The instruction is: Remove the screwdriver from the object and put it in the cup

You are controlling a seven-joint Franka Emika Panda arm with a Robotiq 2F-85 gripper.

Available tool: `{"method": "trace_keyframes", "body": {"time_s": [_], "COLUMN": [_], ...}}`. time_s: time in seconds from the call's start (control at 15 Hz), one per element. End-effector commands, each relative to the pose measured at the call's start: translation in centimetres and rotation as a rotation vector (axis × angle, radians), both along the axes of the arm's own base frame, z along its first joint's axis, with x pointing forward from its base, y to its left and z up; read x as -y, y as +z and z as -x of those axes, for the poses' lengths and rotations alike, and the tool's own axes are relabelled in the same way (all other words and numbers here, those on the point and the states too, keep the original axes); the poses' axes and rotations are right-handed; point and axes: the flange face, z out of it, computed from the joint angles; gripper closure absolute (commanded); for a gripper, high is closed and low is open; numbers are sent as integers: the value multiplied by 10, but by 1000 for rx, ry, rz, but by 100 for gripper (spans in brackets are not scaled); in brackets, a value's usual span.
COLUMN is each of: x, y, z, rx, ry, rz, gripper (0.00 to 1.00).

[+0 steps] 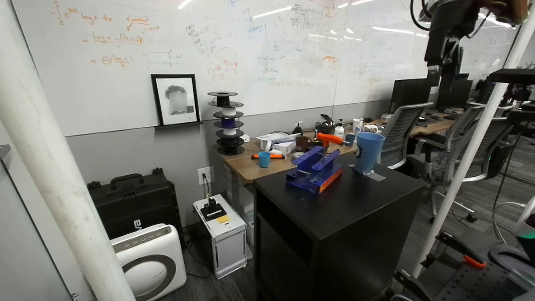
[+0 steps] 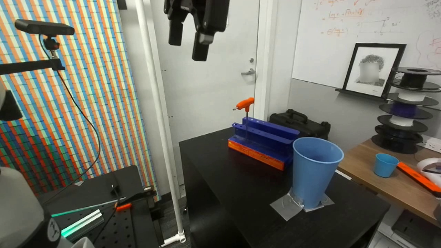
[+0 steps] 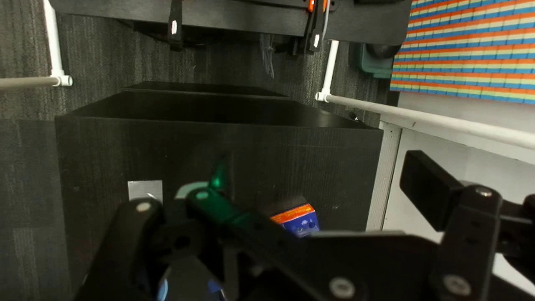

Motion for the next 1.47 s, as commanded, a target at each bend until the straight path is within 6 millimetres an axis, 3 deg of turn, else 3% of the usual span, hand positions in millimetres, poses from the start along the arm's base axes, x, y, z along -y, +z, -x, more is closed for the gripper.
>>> {"method": "trace_keyframes", "body": {"time_s": [0.0,0.27,0.47,0.67,0.87,1.33,1.4], "x": [3,-8,-34,-66,-92,-114,-118], "y": [3,-11,-30,-48,-68,-128,-136], "z": [-50,-105,-142,-167,-179,-190,-192], "rx": [27,83,133,144,121,70,72], "ry": [102,141,156,181,207,233,243], "rz": [40,77,110,111,109,156,173], "gripper": [0,0,0,0,0,0,11]}}
